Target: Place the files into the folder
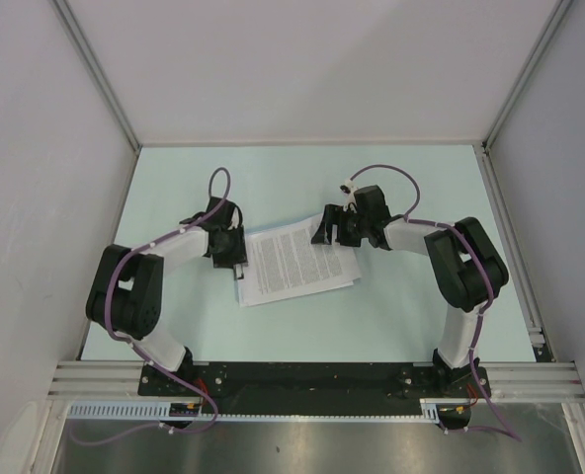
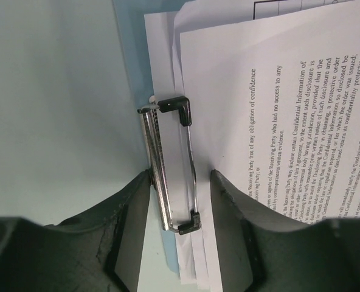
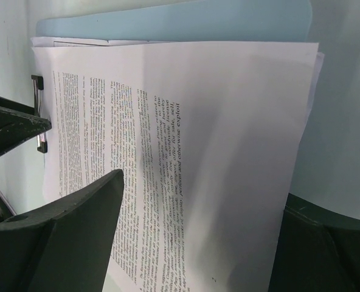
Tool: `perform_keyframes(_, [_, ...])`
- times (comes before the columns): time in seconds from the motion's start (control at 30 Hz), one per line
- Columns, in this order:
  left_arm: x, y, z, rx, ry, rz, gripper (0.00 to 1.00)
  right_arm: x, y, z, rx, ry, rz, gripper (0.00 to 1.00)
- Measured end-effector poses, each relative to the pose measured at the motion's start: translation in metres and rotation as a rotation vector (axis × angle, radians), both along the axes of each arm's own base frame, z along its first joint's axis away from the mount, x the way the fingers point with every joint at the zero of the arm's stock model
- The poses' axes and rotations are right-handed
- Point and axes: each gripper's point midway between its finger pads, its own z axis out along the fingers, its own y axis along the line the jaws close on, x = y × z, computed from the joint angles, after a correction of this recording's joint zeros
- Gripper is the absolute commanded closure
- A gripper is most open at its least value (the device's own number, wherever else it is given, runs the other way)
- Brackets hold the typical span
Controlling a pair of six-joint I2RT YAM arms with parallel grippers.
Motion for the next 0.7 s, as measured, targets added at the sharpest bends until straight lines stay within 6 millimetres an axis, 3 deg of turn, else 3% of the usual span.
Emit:
perform_keyframes(0.17, [-0.0016, 0.0016, -0.0015, 0.024, 0.008, -0.001, 0.50, -0.0002, 0.0001, 0.0000, 0.000, 0.001, 0.001, 0.19])
perform_keyframes(0.37, [0.0010, 0.0025, -0.0036, 0.041, 0.028, -0.001, 0.78, -0.0002, 0.0001, -0.0002, 0.000, 0.001, 0.000, 0.19])
perform_keyframes(0.4, [0.0011, 0.0023, -0.0036, 0.040, 0.028, 0.000, 0.88, -0.0002, 0.0001, -0.0002, 0.000, 0.001, 0.000, 0.19])
perform_keyframes(0.57, [0.0032, 0.0006, -0.0020, 0.024, 0.020, 0.005, 1.00, -0.0003, 0.0001, -0.0003, -0.001, 0.002, 0.000, 0.18])
perform_keyframes(0.7, [0.0038, 0.0001, -0.0004, -0.036, 0.009, 0.015, 1.00, -0.0005, 0.0000, -0.0008, -0.003, 0.002, -0.001, 0.17])
